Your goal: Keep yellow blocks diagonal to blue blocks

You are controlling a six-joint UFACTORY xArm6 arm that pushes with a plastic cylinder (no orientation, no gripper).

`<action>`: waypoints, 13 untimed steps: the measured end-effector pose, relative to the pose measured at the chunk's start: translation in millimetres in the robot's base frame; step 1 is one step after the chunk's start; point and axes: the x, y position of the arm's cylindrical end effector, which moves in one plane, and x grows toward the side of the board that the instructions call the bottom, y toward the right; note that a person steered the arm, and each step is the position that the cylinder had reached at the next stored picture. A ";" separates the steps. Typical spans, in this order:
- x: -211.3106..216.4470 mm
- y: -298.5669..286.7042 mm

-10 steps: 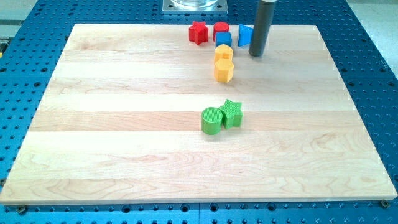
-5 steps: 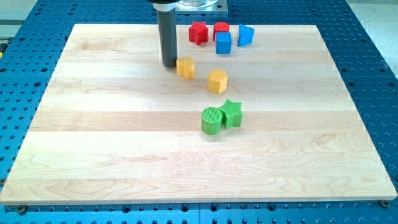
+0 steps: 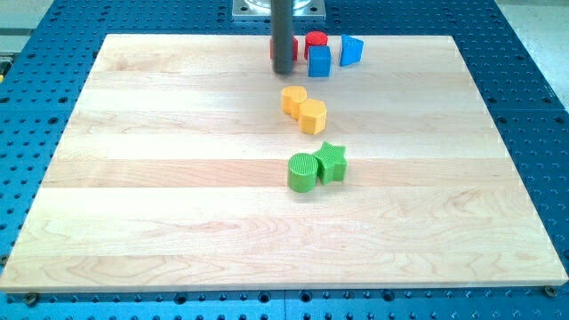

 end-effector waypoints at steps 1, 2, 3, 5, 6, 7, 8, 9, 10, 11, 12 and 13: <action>7.0 89.4; 12.7 109.5; 27.2 108.5; -32.8 219.5; -75.1 187.7; -80.9 168.6; -80.3 126.8; -80.0 74.1; -67.6 51.7; -62.5 97.7; -59.5 104.2; -47.1 99.3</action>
